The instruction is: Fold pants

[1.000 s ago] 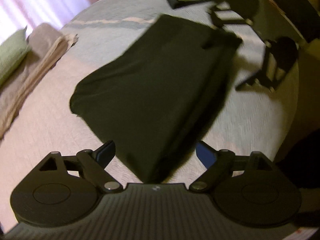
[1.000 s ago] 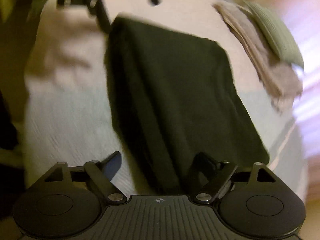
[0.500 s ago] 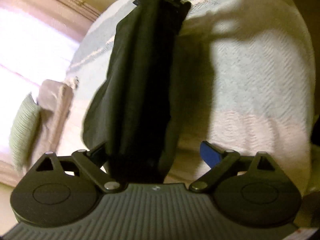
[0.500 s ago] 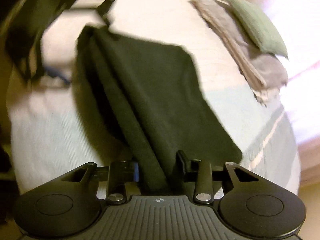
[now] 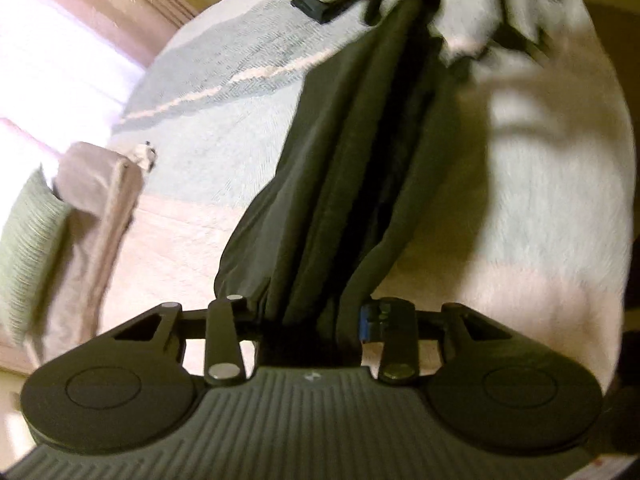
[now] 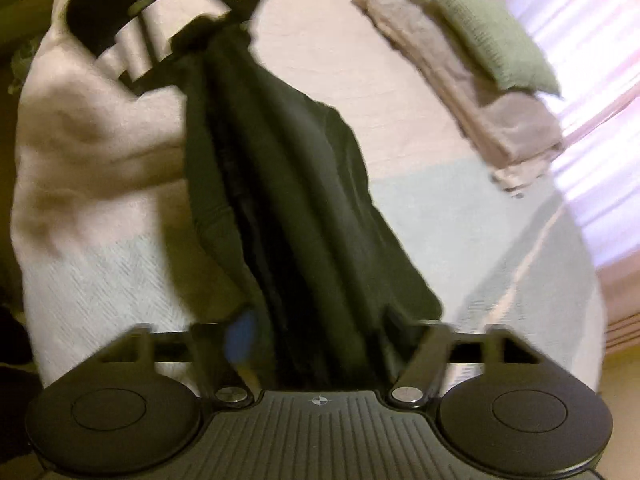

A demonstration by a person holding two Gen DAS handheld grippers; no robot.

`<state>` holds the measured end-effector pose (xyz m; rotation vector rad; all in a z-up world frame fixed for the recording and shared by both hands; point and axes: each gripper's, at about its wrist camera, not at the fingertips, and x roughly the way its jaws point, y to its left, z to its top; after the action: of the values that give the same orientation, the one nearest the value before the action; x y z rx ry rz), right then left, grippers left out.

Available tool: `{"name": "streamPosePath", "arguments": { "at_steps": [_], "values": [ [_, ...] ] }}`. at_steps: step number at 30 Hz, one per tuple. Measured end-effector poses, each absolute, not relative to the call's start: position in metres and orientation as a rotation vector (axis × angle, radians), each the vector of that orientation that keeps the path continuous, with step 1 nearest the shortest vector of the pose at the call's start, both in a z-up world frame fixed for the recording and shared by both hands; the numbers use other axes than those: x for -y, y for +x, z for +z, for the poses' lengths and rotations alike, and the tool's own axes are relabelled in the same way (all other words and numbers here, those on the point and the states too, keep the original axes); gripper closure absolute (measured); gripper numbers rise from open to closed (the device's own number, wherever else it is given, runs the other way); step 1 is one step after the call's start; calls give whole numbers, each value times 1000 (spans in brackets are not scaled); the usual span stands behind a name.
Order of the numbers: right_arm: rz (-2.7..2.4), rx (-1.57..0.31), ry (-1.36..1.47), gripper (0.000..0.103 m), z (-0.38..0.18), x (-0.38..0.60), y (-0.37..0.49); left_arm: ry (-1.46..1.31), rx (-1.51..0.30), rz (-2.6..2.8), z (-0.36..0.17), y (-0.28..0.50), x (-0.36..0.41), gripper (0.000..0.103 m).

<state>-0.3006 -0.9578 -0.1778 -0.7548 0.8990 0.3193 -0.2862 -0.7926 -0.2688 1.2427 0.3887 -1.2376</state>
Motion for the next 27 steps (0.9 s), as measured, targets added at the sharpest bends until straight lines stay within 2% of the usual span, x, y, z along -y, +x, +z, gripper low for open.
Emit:
{"name": "streamPosePath", "arguments": {
  "at_steps": [6,11,13,15,17,20,27],
  "values": [
    [255,-773,-935,17,-202,943,-307,1222,-448,-1305,-246,-268,810,69],
    [259,-806,-964,18,-216,953,-285,1243,-467,-1341,-244,-267,810,69],
    [271,-856,-902,26,-211,960,-277,1243,-477,-1347,-245,-267,809,69],
    [304,-892,-901,53,-207,959,-280,1229,-498,-1351,-244,-266,809,69],
    [311,-930,-873,64,-198,957,-280,1224,-517,-1356,-241,-264,810,69],
    [316,-969,-850,68,-179,956,-275,1228,-523,-1362,-232,-262,808,69],
    [340,-1011,-822,70,-121,950,-272,1189,-538,-1391,-195,-255,803,69]
  ]
}}
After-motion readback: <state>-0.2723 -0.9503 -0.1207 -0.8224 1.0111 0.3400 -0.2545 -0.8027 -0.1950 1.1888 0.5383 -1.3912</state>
